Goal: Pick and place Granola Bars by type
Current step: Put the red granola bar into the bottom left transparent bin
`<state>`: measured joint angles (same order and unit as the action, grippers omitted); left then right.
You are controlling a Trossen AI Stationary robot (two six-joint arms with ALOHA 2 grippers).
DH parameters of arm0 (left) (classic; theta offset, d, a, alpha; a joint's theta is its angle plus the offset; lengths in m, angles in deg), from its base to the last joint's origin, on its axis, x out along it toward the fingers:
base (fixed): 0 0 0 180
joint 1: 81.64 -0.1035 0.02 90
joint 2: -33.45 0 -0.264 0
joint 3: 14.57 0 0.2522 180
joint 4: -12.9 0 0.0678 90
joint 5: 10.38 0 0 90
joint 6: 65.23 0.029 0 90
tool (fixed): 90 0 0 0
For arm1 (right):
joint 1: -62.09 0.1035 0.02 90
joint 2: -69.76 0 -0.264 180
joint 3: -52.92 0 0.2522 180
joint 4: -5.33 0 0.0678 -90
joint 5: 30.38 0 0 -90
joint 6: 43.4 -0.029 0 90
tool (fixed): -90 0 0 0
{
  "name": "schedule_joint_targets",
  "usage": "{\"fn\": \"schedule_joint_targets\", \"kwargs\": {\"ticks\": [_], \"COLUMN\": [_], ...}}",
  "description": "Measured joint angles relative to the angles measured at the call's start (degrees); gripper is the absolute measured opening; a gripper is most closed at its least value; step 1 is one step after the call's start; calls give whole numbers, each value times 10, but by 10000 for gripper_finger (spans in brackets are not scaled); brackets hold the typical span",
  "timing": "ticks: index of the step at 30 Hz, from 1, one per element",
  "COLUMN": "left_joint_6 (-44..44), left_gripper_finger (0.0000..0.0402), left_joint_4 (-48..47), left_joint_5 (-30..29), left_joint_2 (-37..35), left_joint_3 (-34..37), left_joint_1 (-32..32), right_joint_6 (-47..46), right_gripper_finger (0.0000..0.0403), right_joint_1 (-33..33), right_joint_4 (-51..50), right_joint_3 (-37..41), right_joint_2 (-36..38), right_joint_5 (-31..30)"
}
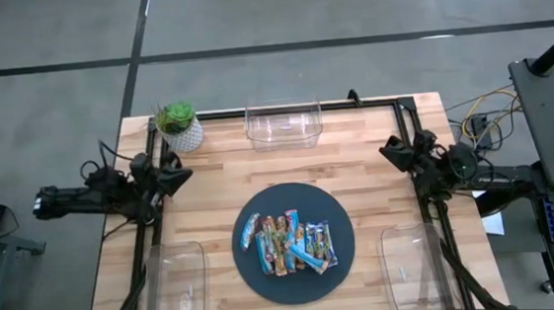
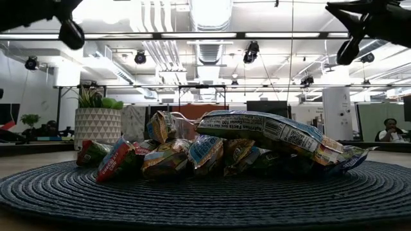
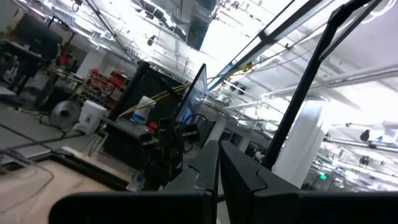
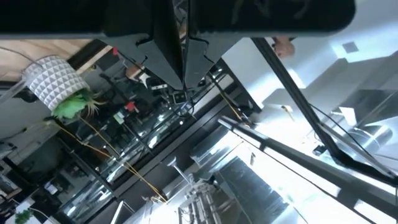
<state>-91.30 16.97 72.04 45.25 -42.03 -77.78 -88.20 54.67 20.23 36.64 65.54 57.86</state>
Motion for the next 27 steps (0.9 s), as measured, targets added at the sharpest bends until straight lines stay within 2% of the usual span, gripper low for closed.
{"fn": "schedule_joint_targets", "kwargs": {"ticks": [6, 13, 19, 27], "left_joint_6": [31, 79, 111, 146], "left_gripper_finger": [0, 0, 0, 0], "left_joint_4": [-88, -177, -222, -237], "left_joint_5": [3, 5, 5, 5], "left_joint_2": [90, 180, 228, 263], "left_joint_3": [-101, -229, -311, -378], "left_joint_1": [0, 0, 0, 0], "right_joint_6": [39, 108, 161, 223], "right_gripper_finger": [9, 9, 9, 9], "right_joint_1": [0, 0, 0, 0], "right_joint_4": [-12, -109, -214, -300], "right_joint_3": [-60, -184, -304, -446], "right_joint_2": [-46, -147, -236, -327], "right_joint_5": [0, 3, 15, 50]}}
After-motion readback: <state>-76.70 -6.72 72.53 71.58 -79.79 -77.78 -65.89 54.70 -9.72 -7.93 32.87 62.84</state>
